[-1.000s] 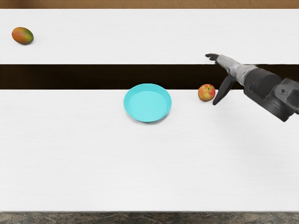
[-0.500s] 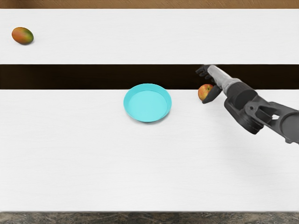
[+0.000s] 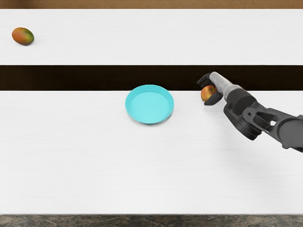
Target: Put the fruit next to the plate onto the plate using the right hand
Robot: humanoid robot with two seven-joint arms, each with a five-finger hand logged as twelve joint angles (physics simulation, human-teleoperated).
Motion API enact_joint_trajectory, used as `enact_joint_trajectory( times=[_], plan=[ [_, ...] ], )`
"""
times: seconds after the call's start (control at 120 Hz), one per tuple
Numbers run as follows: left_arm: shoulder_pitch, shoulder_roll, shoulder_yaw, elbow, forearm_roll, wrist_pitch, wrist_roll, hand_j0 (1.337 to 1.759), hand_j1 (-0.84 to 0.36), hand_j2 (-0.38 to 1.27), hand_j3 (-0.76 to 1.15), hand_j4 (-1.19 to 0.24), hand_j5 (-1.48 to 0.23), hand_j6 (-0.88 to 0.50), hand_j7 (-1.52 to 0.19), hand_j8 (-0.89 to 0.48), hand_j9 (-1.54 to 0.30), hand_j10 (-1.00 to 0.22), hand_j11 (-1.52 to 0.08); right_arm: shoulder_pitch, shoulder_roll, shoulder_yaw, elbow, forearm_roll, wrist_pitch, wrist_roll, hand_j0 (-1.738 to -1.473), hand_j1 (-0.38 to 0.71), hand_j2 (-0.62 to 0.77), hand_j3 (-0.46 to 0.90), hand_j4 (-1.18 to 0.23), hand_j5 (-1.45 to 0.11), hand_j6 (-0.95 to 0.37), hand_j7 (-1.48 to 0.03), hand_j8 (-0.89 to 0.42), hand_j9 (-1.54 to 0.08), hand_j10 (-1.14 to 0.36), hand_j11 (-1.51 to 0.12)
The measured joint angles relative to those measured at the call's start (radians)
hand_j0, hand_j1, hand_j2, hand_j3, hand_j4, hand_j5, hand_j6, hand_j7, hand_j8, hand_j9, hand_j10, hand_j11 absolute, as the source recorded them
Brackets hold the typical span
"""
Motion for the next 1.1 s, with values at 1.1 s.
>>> enact_joint_trajectory(
  times=[1.1],
  plan=[
    [0.000,0.000,0.000,0.000,0.000,0.000,0.000,1.658,0.07,0.05,0.00,-0.23,-0.30,-0.23,-0.30,-0.23,-0.30,-0.23,-0.30,0.083,-0.090,0.028,0.179,0.080,0.018,-0.094,-1.654,0.21,0.10,0.00,-0.61,-0.88,-0.58,-0.83,-0.34,-0.86,-0.45,-0.84]
  ],
)
